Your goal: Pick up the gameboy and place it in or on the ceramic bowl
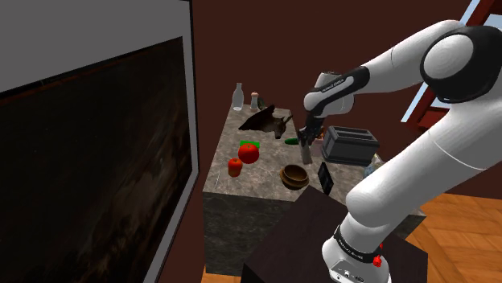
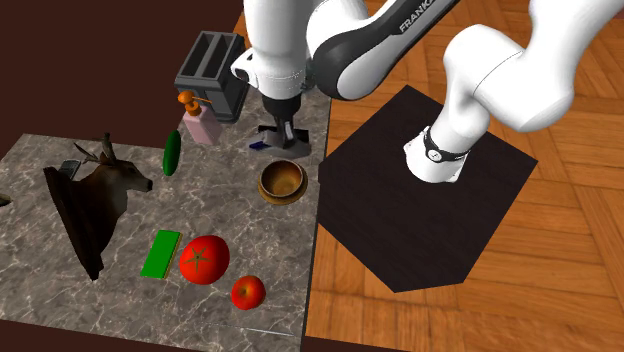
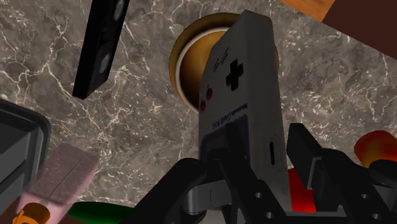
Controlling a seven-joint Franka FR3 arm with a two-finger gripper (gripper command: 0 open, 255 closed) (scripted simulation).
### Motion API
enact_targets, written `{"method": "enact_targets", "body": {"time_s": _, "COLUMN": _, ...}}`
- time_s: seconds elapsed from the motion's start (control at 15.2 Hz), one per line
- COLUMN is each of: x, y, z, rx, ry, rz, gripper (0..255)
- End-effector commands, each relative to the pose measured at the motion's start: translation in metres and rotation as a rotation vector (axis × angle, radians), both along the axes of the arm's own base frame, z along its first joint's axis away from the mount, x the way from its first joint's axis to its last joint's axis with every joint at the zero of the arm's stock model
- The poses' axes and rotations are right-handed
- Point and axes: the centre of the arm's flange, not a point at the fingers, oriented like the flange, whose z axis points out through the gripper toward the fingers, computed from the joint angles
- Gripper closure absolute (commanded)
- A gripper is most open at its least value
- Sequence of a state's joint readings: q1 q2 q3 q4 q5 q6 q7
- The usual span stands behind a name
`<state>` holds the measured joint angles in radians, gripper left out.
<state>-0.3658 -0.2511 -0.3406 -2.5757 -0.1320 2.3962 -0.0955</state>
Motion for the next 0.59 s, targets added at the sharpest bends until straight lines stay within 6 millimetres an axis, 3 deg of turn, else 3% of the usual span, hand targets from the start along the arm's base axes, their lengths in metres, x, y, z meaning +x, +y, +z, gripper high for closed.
{"method": "enact_targets", "body": {"time_s": 0.0, "x": -0.007, "y": 0.004, "z": -0.008, "rx": -0.001, "ry": 0.0, "rz": 0.001, "gripper": 255}}
{"method": "enact_targets", "body": {"time_s": 0.53, "x": -0.007, "y": 0.004, "z": -0.051, "rx": -0.001, "ry": 0.0, "rz": 0.001, "gripper": 255}}
